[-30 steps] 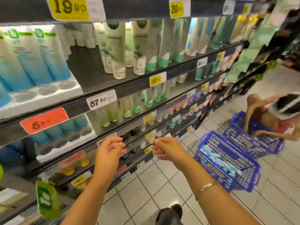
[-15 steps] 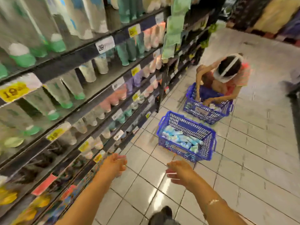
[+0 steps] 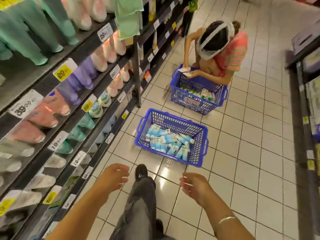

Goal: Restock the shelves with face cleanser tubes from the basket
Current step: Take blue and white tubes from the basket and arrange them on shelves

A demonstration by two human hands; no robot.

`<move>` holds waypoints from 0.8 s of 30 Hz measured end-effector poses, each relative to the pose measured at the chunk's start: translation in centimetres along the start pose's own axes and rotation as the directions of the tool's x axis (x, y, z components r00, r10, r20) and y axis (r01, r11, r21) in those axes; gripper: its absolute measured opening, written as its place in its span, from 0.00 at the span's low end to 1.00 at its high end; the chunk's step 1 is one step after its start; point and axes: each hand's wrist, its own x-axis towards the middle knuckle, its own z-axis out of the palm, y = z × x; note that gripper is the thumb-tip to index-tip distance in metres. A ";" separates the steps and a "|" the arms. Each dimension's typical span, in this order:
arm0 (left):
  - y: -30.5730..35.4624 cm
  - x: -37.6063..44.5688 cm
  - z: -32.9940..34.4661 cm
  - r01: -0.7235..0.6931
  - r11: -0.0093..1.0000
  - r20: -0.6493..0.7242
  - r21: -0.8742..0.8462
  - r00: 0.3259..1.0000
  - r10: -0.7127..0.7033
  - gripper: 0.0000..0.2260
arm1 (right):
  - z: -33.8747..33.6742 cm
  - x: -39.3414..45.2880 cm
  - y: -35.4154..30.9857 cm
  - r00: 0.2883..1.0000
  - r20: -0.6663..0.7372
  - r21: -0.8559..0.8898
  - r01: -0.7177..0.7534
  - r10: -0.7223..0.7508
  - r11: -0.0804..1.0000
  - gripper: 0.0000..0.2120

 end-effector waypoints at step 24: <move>5.7 42.7 10.9 0.163 0.920 0.034 0.357 0.982 -0.187 0.10 | 8.2 37.5 -9.7 0.986 -0.127 -0.371 -0.148 0.107 0.917 0.15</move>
